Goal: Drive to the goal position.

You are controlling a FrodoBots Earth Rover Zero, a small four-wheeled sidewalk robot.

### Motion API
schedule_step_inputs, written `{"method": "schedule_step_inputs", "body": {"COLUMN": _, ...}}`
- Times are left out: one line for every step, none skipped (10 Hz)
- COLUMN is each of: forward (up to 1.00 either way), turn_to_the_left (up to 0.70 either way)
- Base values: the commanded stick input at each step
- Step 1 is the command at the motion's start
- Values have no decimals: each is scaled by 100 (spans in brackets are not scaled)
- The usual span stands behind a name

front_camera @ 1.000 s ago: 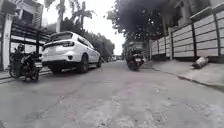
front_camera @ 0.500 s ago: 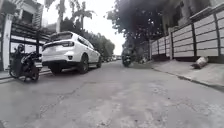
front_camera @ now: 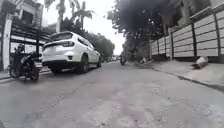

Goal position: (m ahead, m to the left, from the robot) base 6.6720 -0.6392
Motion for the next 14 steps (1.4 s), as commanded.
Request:
{"method": "schedule_step_inputs", "body": {"forward": 100, "turn_to_the_left": 3}}
{"method": "schedule_step_inputs", "body": {"forward": 100, "turn_to_the_left": 3}}
{"method": "schedule_step_inputs", "body": {"forward": 100, "turn_to_the_left": 3}}
{"method": "schedule_step_inputs", "body": {"forward": 100, "turn_to_the_left": -1}}
{"method": "schedule_step_inputs", "body": {"forward": 100, "turn_to_the_left": -7}}
{"method": "schedule_step_inputs", "body": {"forward": 100, "turn_to_the_left": -13}}
{"method": "schedule_step_inputs", "body": {"forward": 100, "turn_to_the_left": -19}}
{"method": "schedule_step_inputs", "body": {"forward": 100, "turn_to_the_left": -25}}
{"method": "schedule_step_inputs", "body": {"forward": 100, "turn_to_the_left": -31}}
{"method": "schedule_step_inputs", "body": {"forward": 100, "turn_to_the_left": -37}}
{"method": "schedule_step_inputs", "body": {"forward": 100, "turn_to_the_left": -37}}
{"method": "schedule_step_inputs", "body": {"forward": 100, "turn_to_the_left": -37}}
{"method": "schedule_step_inputs", "body": {"forward": 100, "turn_to_the_left": -37}}
{"method": "schedule_step_inputs", "body": {"forward": 100, "turn_to_the_left": -37}}
